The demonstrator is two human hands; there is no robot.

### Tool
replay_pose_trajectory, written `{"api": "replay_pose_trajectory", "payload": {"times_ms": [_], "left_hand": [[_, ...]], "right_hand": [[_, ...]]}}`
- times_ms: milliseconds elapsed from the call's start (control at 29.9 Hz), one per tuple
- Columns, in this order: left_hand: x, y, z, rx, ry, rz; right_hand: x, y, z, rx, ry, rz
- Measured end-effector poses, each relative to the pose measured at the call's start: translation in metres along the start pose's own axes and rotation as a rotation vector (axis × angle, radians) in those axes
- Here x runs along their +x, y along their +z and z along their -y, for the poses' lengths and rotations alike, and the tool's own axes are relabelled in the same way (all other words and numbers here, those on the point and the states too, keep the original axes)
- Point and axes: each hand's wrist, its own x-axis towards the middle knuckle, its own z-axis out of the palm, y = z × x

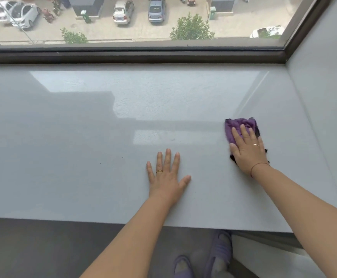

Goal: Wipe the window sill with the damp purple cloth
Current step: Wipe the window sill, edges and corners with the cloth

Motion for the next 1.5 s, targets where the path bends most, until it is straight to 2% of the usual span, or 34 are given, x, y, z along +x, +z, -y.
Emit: {"api": "replay_pose_trajectory", "payload": {"times_ms": [67,134,167,267,334,401,468,534,635,701,802,902,969,1035,1136,1202,1303,1369,1436,1503], "left_hand": [[-0.010,0.002,0.011,0.026,-0.023,-0.025],[-0.022,0.007,0.020,0.041,-0.028,-0.035],[-0.027,0.009,0.023,0.048,-0.026,-0.035],[-0.039,0.014,0.023,0.039,-0.017,-0.045],[-0.045,0.017,0.020,0.040,-0.003,-0.046],[-0.051,0.021,0.019,0.046,0.006,-0.039],[-0.054,0.022,0.022,0.050,0.014,-0.019],[-0.055,0.021,0.024,0.049,0.026,0.001],[-0.056,0.021,0.024,0.056,0.021,0.011],[-0.058,0.022,0.021,0.047,0.006,0.014],[-0.060,0.022,0.018,0.040,-0.011,0.020],[-0.062,0.021,0.017,0.051,-0.002,0.041],[-0.065,0.022,0.020,0.052,0.008,0.046],[-0.070,0.024,0.023,0.061,0.019,0.048],[-0.078,0.029,0.023,0.078,0.018,0.038],[-0.081,0.031,0.020,0.074,0.004,0.031],[-0.085,0.032,0.012,0.059,-0.008,0.034],[-0.088,0.034,0.009,0.058,0.003,0.032],[-0.091,0.036,0.007,0.061,0.018,0.023],[-0.093,0.039,0.004,0.071,0.032,0.003]], "right_hand": [[-0.007,-0.002,0.001,0.063,0.159,0.004],[-0.018,0.002,0.027,0.099,0.225,-0.003],[-0.026,0.007,0.045,0.082,0.190,-0.009],[-0.060,0.030,0.091,0.006,-0.085,-0.006],[-0.077,0.037,0.091,-0.037,-0.238,0.044],[-0.080,0.032,0.065,-0.065,-0.301,0.073],[-0.081,0.027,0.027,-0.068,-0.199,0.043],[-0.087,0.020,-0.004,-0.030,0.007,0.022],[-0.102,0.024,0.004,0.041,0.191,0.013],[-0.117,0.035,0.038,0.019,0.141,0.009],[-0.148,0.056,0.081,-0.033,-0.142,0.017],[-0.156,0.057,0.064,-0.071,-0.287,0.045],[-0.154,0.052,0.033,-0.084,-0.193,0.007],[-0.154,0.045,0.006,-0.046,-0.007,0.005],[-0.162,0.047,0.013,0.016,0.175,-0.007],[-0.173,0.055,0.042,0.026,0.153,-0.021],[-0.198,0.073,0.071,-0.011,-0.136,0.004],[-0.202,0.073,0.057,-0.047,-0.277,0.027],[-0.197,0.067,0.023,-0.046,-0.220,-0.004],[-0.193,0.058,-0.020,-0.028,-0.024,-0.056]]}}
